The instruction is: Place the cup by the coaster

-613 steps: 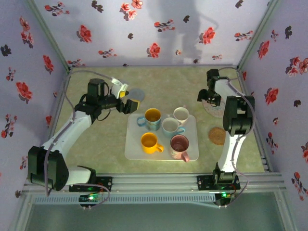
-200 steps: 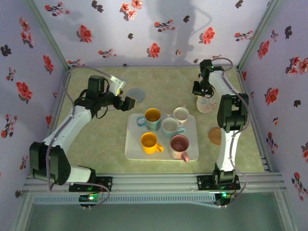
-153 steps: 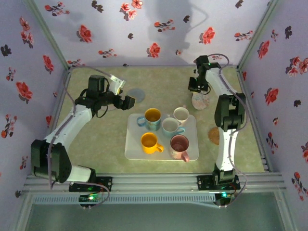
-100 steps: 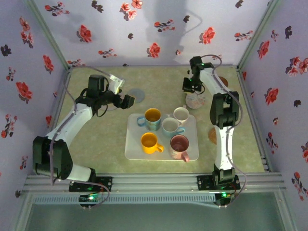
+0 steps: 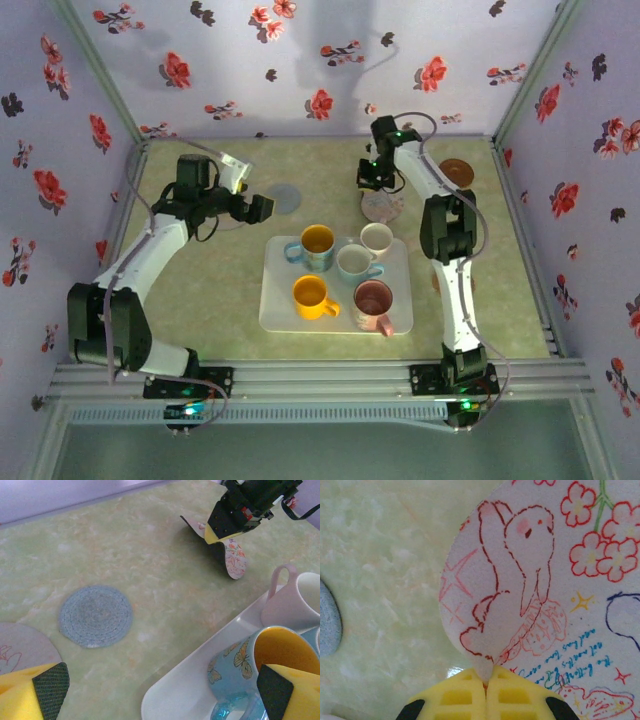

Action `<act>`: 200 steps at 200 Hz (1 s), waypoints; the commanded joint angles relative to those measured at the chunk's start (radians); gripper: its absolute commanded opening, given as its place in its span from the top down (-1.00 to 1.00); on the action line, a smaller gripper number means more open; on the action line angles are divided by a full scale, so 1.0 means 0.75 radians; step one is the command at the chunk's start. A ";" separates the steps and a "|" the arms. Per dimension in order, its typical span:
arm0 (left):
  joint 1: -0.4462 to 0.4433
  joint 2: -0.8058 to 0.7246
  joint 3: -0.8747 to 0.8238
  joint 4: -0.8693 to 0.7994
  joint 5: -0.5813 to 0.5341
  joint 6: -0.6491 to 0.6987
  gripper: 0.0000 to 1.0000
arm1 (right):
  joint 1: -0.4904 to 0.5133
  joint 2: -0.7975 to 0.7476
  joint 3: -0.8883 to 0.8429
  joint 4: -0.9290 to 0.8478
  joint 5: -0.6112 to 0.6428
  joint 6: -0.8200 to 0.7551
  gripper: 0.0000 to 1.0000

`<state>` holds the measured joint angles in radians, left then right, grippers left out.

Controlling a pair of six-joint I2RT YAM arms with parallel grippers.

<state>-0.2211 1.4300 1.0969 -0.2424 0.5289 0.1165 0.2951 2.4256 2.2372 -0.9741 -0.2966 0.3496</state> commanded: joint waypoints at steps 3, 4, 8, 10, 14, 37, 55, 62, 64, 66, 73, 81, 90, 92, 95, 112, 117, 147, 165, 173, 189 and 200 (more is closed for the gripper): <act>0.014 0.019 0.006 0.013 0.038 0.041 -0.99 | 0.025 0.048 0.073 0.009 -0.073 0.036 1.00; 0.014 0.020 0.006 0.014 0.038 0.041 -0.99 | 0.025 0.049 0.075 0.010 -0.074 0.036 1.00; 0.015 0.020 0.006 0.013 0.038 0.040 -0.99 | 0.028 0.051 0.076 0.016 -0.081 0.040 1.00; 0.015 0.019 0.006 0.011 0.037 0.041 -0.99 | 0.030 0.053 0.076 0.019 -0.084 0.042 1.00; 0.015 0.020 0.006 0.010 0.038 0.041 -0.99 | 0.033 0.056 0.079 0.025 -0.088 0.048 1.00; 0.015 0.020 0.002 0.005 0.037 0.040 -0.99 | 0.052 0.068 0.075 0.064 -0.129 0.071 1.00; 0.017 0.020 -0.002 0.003 0.035 0.045 -0.99 | 0.069 0.084 0.076 0.094 -0.160 0.095 1.00; 0.017 0.018 -0.004 0.003 0.034 0.043 -0.99 | 0.076 0.090 0.076 0.106 -0.172 0.103 1.00; 0.017 0.019 -0.004 0.003 0.033 0.043 -0.99 | 0.078 0.092 0.078 0.110 -0.174 0.106 1.00; 0.017 0.020 -0.004 0.003 0.033 0.043 -0.99 | 0.080 0.094 0.078 0.115 -0.177 0.109 1.00; 0.017 0.019 -0.006 0.004 0.033 0.041 -0.99 | 0.086 0.101 0.080 0.125 -0.184 0.120 1.00; 0.017 0.019 -0.006 0.000 0.034 0.041 -0.99 | 0.092 0.109 0.086 0.140 -0.192 0.129 1.00; 0.019 0.020 -0.005 -0.004 0.034 0.041 -0.99 | 0.099 0.121 0.093 0.144 -0.203 0.139 1.00; 0.019 0.020 -0.005 -0.004 0.033 0.041 -0.99 | 0.100 0.124 0.099 0.144 -0.204 0.139 1.00; 0.019 0.020 -0.004 -0.005 0.033 0.043 -0.99 | 0.102 0.129 0.104 0.145 -0.207 0.141 1.00; 0.019 0.022 0.000 -0.015 0.035 0.049 -0.99 | 0.111 0.148 0.122 0.145 -0.208 0.148 1.00; 0.020 0.022 0.002 -0.017 0.035 0.053 -0.99 | 0.113 0.154 0.126 0.145 -0.211 0.152 1.00; 0.023 0.022 0.006 -0.029 0.035 0.059 -0.99 | 0.126 0.185 0.147 0.163 -0.241 0.169 1.00; 0.025 0.018 0.010 -0.042 0.035 0.061 -0.99 | 0.130 0.203 0.166 0.189 -0.267 0.194 1.00; 0.025 0.017 0.012 -0.053 0.035 0.066 -0.99 | 0.132 0.210 0.177 0.200 -0.281 0.204 1.00; 0.027 0.008 0.008 -0.067 0.034 0.076 -0.99 | 0.140 0.231 0.208 0.207 -0.297 0.217 1.00; 0.029 0.004 0.006 -0.075 0.033 0.080 -0.99 | 0.146 0.246 0.227 0.208 -0.300 0.224 1.00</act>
<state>-0.2100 1.4372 1.0969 -0.2699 0.5350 0.1432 0.3820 2.5752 2.3531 -0.8459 -0.4706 0.4839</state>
